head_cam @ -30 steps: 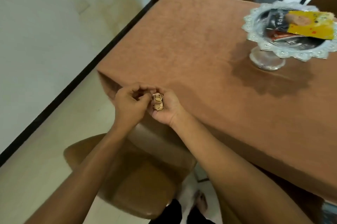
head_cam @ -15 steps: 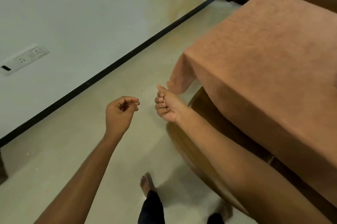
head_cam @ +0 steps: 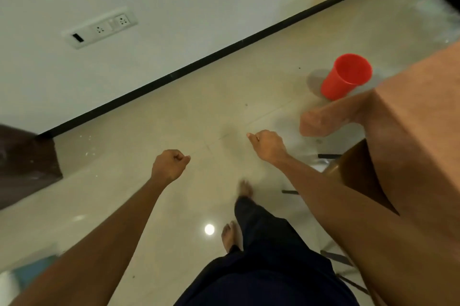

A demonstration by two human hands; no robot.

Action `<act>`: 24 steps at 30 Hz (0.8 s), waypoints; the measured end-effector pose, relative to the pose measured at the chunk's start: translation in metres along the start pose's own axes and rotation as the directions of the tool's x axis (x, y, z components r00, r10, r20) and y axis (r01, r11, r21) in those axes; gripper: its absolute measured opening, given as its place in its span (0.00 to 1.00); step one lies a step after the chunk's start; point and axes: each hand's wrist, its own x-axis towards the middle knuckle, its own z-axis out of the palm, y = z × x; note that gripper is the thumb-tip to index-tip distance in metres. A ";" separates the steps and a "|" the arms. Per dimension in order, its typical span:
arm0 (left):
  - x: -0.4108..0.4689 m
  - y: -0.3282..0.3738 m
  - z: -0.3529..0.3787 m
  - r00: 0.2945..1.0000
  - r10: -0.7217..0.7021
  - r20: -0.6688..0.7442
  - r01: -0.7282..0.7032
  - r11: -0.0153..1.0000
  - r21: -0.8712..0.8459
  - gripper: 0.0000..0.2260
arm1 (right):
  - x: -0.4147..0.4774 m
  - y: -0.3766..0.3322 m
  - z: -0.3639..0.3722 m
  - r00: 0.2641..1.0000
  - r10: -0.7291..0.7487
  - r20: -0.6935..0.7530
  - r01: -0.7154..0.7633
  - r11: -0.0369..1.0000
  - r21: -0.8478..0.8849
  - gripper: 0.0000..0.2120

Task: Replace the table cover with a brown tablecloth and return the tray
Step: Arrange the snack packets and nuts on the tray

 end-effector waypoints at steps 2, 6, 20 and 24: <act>0.028 0.003 -0.005 1.000 -0.029 0.010 0.028 0.999 0.043 0.12 | 0.042 -0.004 -0.002 0.999 -0.002 0.036 0.004 0.999 -0.041 0.27; 0.081 0.030 -0.014 0.995 -0.088 0.054 0.080 0.988 0.128 0.12 | 0.111 -0.008 -0.018 0.996 -0.022 0.086 0.026 0.999 -0.041 0.27; 0.292 0.343 0.026 0.895 0.188 0.403 -0.323 0.899 0.297 0.06 | 0.302 0.071 -0.189 0.983 0.181 0.023 -0.182 0.974 0.133 0.28; 0.346 0.438 0.067 0.810 0.244 0.534 -0.470 0.813 0.342 0.07 | 0.332 0.135 -0.242 0.926 0.377 -0.018 -0.361 0.900 0.245 0.28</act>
